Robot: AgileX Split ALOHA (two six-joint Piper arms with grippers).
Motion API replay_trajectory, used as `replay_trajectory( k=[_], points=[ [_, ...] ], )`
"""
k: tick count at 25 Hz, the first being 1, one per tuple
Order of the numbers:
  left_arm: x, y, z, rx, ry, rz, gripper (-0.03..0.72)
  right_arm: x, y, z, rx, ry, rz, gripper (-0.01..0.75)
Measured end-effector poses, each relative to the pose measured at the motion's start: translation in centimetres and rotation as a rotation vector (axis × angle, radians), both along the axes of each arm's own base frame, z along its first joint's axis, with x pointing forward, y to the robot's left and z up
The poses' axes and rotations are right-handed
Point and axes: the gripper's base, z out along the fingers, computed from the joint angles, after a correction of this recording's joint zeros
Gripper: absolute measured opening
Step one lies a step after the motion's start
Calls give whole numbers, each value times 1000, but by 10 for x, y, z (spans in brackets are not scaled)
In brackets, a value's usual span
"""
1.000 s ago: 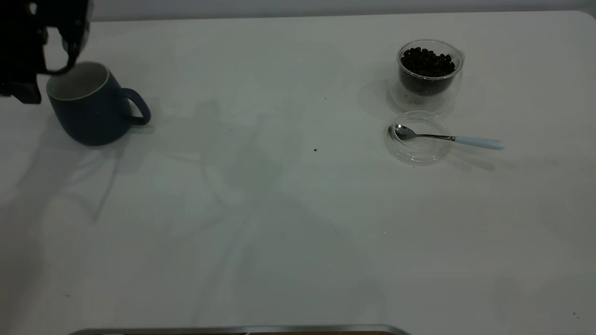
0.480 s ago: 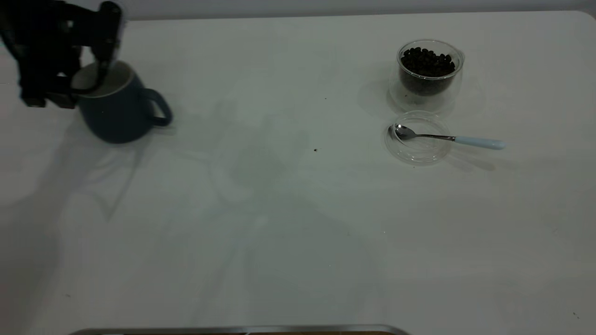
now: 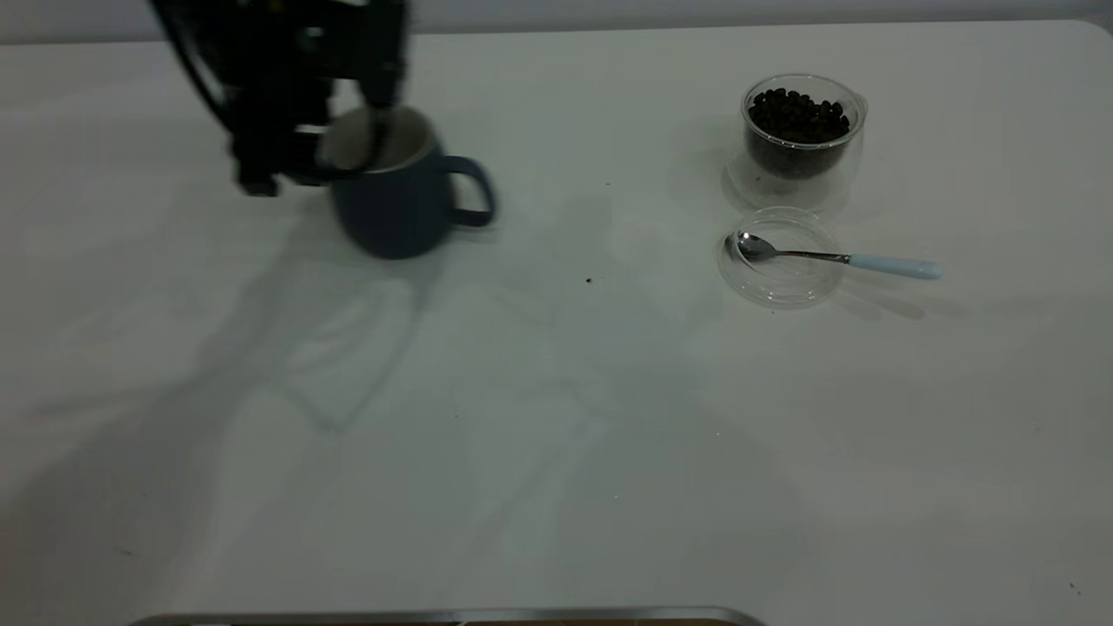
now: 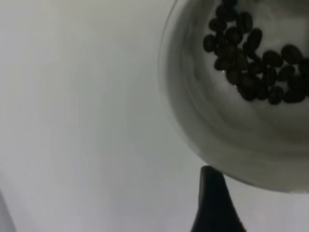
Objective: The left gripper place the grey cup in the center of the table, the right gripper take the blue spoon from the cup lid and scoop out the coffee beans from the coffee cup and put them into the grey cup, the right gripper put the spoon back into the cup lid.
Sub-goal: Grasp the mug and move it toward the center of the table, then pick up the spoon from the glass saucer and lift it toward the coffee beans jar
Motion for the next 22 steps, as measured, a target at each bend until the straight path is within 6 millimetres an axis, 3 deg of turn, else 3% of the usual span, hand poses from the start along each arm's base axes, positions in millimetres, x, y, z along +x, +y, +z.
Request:
replay_trajectory(
  k=[5, 10, 12, 16, 22],
  points=[
    [-10, -40, 2, -76, -47, -46, 545, 0, 0, 0, 0, 0, 0, 395],
    [-15, -48, 19, -117, -43, 51, 545, 0, 0, 0, 0, 0, 0, 395],
    [-17, -44, 43, -139, -50, 137, 545, 0, 0, 0, 0, 0, 0, 395],
    [-30, -30, 110, -178, -66, 369, 545, 0, 0, 0, 0, 0, 0, 395],
    [-78, 5, 215, -257, -99, 755, 545, 0, 0, 0, 1, 0, 1, 395]
  ],
)
